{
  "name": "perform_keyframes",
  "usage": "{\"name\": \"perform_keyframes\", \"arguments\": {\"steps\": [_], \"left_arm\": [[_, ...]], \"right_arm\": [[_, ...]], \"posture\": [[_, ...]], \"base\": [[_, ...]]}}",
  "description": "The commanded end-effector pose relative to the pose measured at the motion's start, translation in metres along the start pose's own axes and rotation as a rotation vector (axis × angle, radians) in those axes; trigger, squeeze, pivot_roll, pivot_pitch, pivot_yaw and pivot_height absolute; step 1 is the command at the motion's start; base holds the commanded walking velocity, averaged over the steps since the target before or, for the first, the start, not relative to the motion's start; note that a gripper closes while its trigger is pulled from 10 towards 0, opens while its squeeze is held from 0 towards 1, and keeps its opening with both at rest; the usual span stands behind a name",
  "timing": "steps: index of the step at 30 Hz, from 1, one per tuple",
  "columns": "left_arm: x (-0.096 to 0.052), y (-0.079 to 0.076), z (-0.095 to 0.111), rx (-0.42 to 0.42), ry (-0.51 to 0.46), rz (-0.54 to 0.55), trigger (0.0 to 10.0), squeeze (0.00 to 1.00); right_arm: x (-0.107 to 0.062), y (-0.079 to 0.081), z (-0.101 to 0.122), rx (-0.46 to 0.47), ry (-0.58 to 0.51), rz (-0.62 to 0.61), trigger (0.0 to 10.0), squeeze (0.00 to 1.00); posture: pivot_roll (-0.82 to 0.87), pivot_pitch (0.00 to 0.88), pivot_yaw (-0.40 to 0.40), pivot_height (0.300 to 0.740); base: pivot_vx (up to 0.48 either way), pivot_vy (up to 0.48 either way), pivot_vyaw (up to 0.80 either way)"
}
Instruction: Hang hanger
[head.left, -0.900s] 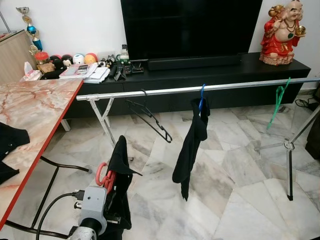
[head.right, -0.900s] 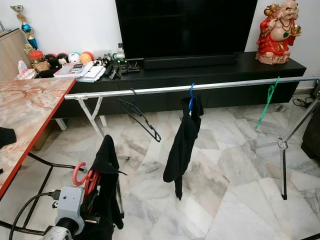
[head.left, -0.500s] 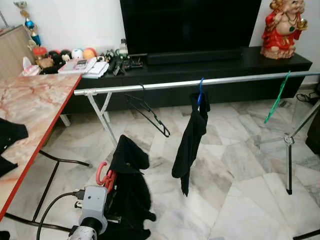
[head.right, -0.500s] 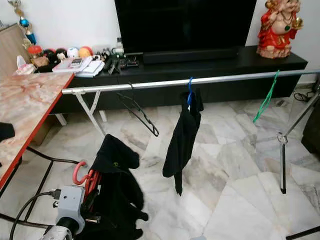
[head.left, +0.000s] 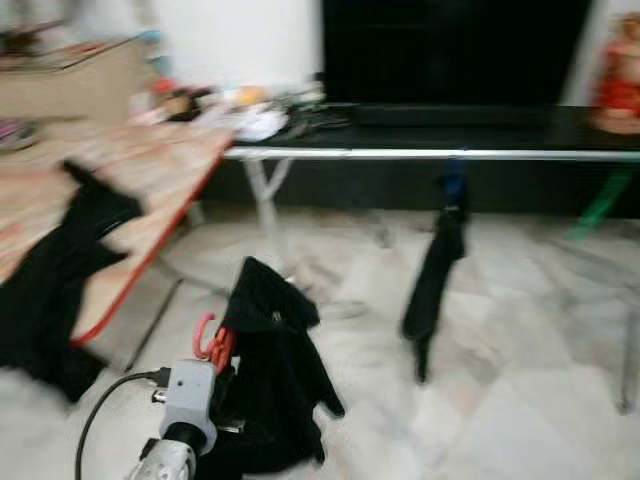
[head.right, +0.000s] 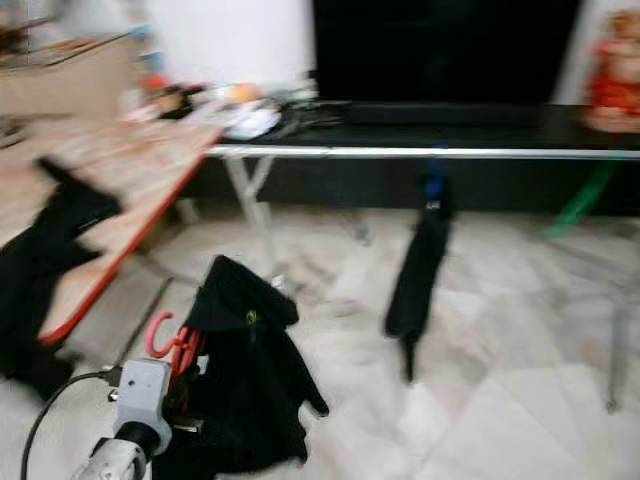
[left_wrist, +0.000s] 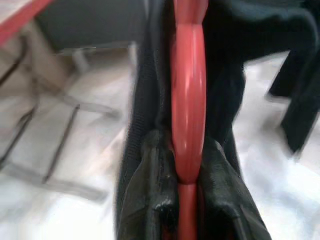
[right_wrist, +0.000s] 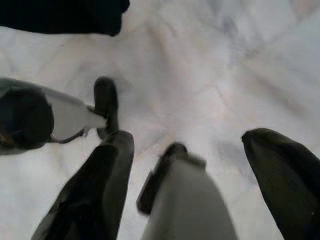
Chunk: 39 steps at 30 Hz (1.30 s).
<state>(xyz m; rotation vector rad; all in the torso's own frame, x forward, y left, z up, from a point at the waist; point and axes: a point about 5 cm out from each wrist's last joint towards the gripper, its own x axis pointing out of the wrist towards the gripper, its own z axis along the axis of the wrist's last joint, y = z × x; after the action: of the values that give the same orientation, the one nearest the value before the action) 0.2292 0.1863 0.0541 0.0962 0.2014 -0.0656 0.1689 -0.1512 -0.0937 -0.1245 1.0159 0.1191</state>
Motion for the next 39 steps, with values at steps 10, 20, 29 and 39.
{"name": "perform_keyframes", "arguments": {"steps": [10, 20, 29, 39], "left_arm": [[0.007, -0.002, 0.016, 0.011, -0.054, -0.048, 10.0, 0.00], [0.010, -0.010, 0.023, -0.012, -0.047, -0.133, 10.0, 0.00], [0.022, -0.012, 0.038, 0.025, -0.013, -0.204, 10.0, 0.00], [0.030, -0.029, 0.059, 0.115, 0.052, -0.381, 10.0, 0.00]], "right_arm": [[-0.001, 0.006, -0.009, 0.015, 0.016, 0.002, 10.0, 0.00], [-0.002, 0.004, -0.008, 0.014, -0.030, -0.042, 10.0, 0.00], [-0.006, 0.000, 0.002, 0.020, -0.197, -0.140, 10.0, 0.00], [-0.025, -0.061, 0.093, -0.008, -0.668, -0.208, 10.0, 0.00]], "posture": [[0.06, 0.008, 0.075, 0.740], [0.06, 0.000, 0.077, 0.740], [0.05, 0.000, 0.079, 0.740], [0.04, 0.010, 0.082, 0.740]], "base": [[-0.279, 0.000, 0.00], [-0.281, 0.000, 0.00], [0.000, 0.000, 0.00], [0.000, 0.000, 0.00]]}}
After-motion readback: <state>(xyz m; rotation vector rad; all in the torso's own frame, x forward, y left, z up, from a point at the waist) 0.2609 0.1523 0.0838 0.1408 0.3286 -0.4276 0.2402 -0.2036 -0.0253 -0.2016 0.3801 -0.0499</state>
